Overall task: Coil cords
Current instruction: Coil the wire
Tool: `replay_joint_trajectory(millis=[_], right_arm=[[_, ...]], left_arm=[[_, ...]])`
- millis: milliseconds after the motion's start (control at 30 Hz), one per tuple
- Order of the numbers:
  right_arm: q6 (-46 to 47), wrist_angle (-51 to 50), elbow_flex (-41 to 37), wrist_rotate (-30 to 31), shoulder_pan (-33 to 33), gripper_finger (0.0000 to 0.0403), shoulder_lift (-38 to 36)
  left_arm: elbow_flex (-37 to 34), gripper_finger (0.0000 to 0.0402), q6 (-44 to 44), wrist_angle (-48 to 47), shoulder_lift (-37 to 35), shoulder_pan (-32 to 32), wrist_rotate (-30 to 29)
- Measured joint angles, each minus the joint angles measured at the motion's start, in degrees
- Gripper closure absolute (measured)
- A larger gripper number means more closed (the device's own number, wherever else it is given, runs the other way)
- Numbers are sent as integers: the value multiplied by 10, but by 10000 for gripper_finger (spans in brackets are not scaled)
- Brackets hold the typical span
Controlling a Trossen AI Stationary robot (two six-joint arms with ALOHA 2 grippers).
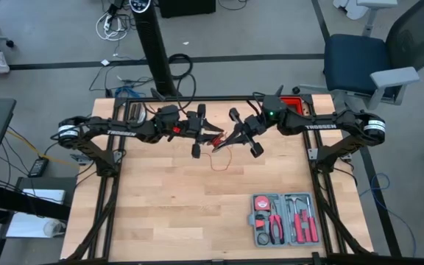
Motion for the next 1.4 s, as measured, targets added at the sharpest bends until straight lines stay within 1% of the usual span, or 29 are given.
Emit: replay_joint_trajectory(millis=[267,300,400,533,667,767,833,867,967,1167,1300,1400], right_arm=[[-3,53,0,1,0,402,0],[-5,65,1,17,0,402,0],[-5,92,2,45,-3,402,0],[-5,122,2,61,-1,403,0],[1,123,2,73,-2,403,-2],[5,125,2,77,-2,403,-4],[6,128,2,80,-1,403,-4],[5,129,2,89,0,403,-4],[-8,126,2,104,7,403,-4],[-4,126,1,103,7,403,-18],[-4,123,1,102,13,403,-22],[-4,117,1,101,18,403,-22]], left_arm=[[0,316,-16,5,8,-12,5],[0,316,-19,2,9,-14,16],[0,316,-26,11,15,-24,26],[0,316,-30,56,27,-34,18],[0,316,-32,60,27,-42,21],[0,316,-46,62,27,-39,12],[0,316,-47,66,27,-40,-9],[0,316,-47,66,27,-40,-20],[0,316,-47,64,27,-40,-26],[0,316,-62,54,27,-41,-23],[0,317,-61,47,27,-40,-54],[0,317,-55,49,27,-40,-63]])
